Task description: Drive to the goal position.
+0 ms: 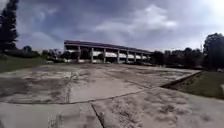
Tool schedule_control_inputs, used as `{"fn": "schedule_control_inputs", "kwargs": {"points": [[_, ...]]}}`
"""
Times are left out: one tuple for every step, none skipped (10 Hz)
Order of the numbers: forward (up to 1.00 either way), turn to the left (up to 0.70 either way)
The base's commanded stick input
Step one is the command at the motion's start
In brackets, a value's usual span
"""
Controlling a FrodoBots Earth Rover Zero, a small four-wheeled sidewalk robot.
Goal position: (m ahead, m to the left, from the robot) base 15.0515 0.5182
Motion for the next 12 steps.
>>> {"fn": "schedule_control_inputs", "kwargs": {"points": [[0.70,0.00],[0.70,0.00],[0.70,0.00],[0.70,0.00],[0.70,0.00],[0.70,0.00],[0.70,0.00],[0.70,0.00],[0.70,0.00],[0.70,0.00],[0.70,0.00],[0.70,0.00]]}}
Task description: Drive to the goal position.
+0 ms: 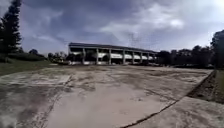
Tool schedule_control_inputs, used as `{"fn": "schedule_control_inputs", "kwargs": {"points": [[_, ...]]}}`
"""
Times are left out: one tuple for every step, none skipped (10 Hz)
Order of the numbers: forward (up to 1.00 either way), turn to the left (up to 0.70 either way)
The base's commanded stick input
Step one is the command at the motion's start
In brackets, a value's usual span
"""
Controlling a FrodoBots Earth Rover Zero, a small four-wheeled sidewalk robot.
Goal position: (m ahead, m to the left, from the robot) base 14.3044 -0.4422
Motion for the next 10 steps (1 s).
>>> {"fn": "schedule_control_inputs", "kwargs": {"points": [[0.70,0.00],[0.70,-0.13],[0.70,-0.35],[0.70,-0.21],[0.70,0.00],[0.70,0.00],[0.70,0.00],[0.70,0.00],[0.70,0.00],[0.70,0.00]]}}
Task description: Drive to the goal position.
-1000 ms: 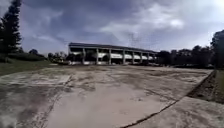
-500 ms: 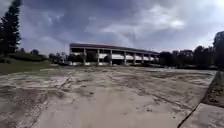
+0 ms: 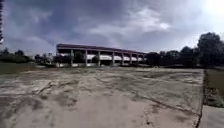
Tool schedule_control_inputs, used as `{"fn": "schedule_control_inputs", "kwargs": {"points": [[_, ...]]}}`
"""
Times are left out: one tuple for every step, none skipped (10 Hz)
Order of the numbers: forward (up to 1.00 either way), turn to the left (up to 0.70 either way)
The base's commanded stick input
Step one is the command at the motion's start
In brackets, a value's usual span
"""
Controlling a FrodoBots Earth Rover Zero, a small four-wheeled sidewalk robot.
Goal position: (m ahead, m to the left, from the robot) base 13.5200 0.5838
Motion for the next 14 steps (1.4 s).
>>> {"fn": "schedule_control_inputs", "kwargs": {"points": [[0.70,0.00],[0.70,0.00],[0.70,0.00],[0.70,0.00],[0.70,0.00],[0.70,0.00],[0.70,0.00],[0.70,0.00],[0.70,0.00],[0.70,0.00],[0.70,0.00],[0.70,0.00],[0.70,0.00],[0.70,0.00]]}}
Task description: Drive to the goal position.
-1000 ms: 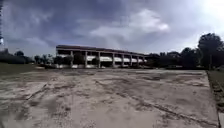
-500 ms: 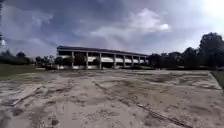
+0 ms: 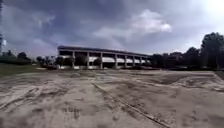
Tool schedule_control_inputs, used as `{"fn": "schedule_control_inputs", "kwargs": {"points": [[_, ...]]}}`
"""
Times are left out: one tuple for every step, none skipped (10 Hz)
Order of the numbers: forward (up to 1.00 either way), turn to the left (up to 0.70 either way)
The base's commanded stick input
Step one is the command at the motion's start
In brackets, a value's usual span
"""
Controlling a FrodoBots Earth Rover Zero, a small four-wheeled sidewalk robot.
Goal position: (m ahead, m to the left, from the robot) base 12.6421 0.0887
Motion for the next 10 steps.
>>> {"fn": "schedule_control_inputs", "kwargs": {"points": [[0.70,0.00],[0.70,0.00],[0.70,0.00],[0.70,0.00],[0.70,0.00],[0.70,0.00],[0.70,0.00],[0.70,-0.14],[0.70,-0.29],[0.70,-0.35]]}}
